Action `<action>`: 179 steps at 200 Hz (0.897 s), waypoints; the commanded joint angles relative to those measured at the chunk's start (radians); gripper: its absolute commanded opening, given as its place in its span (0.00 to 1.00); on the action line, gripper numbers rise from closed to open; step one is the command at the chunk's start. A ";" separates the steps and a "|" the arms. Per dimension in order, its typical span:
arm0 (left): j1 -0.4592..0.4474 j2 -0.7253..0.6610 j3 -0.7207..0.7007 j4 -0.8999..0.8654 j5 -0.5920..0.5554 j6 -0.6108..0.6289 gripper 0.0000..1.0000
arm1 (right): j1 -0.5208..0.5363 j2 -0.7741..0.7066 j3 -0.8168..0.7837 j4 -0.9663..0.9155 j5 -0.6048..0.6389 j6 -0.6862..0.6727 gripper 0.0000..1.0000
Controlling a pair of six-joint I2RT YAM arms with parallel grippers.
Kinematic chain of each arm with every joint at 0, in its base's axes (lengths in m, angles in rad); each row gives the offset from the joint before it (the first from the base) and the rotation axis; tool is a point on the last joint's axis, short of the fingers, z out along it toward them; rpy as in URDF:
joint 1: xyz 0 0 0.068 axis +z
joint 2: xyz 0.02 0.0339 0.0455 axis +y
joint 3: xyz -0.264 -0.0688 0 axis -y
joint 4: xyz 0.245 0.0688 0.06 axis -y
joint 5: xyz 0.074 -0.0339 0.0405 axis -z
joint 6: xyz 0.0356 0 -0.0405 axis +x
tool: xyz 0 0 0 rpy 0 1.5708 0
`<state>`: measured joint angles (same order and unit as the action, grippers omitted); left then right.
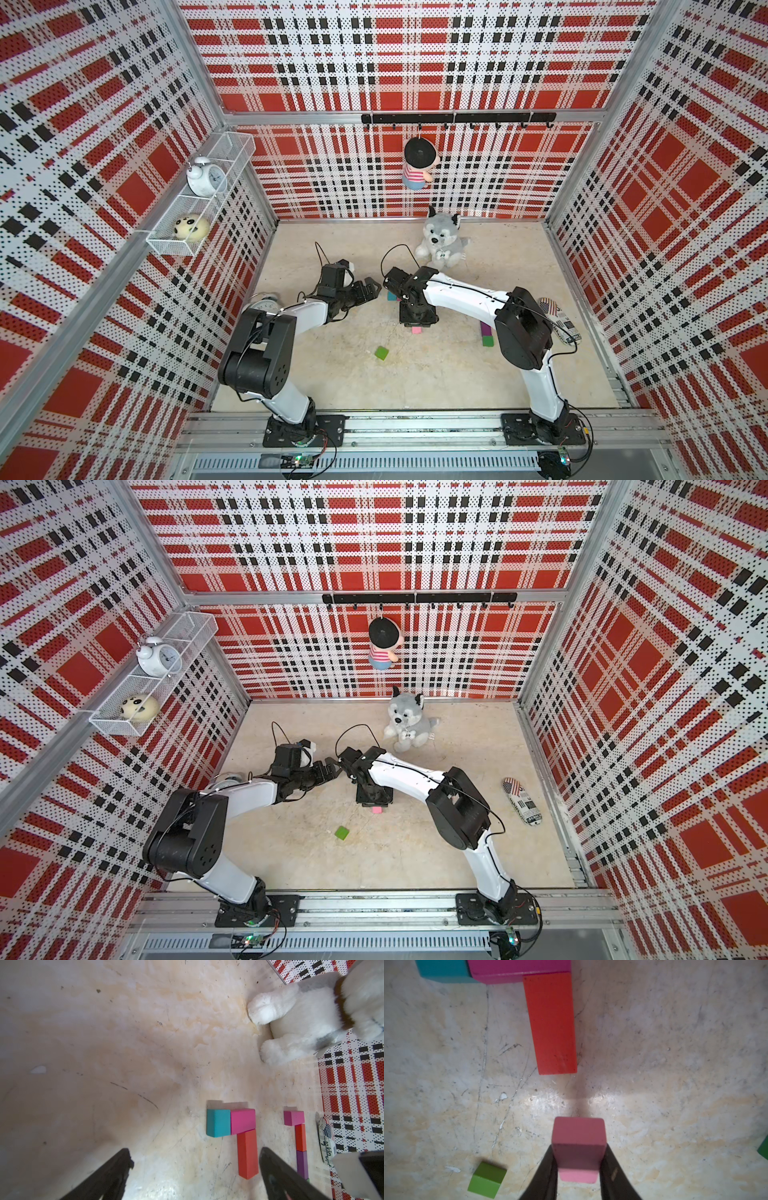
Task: Assemble the number 7 with building blocks
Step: Assemble the building block at the center of the board.
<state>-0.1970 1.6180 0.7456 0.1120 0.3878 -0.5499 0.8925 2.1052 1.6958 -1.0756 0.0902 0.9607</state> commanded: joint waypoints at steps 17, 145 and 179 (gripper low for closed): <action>-0.004 -0.021 0.004 -0.011 -0.008 -0.004 0.98 | 0.000 0.044 -0.011 0.046 -0.005 -0.037 0.29; -0.033 -0.011 0.014 -0.037 -0.033 -0.010 0.98 | 0.000 0.043 -0.068 0.120 -0.028 -0.005 0.50; -0.033 -0.011 0.014 -0.040 -0.035 -0.008 0.98 | 0.000 0.016 -0.064 0.126 -0.009 0.005 0.50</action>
<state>-0.2260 1.6180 0.7460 0.0780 0.3607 -0.5606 0.8928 2.1555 1.6390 -0.9623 0.0597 0.9493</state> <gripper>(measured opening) 0.983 0.503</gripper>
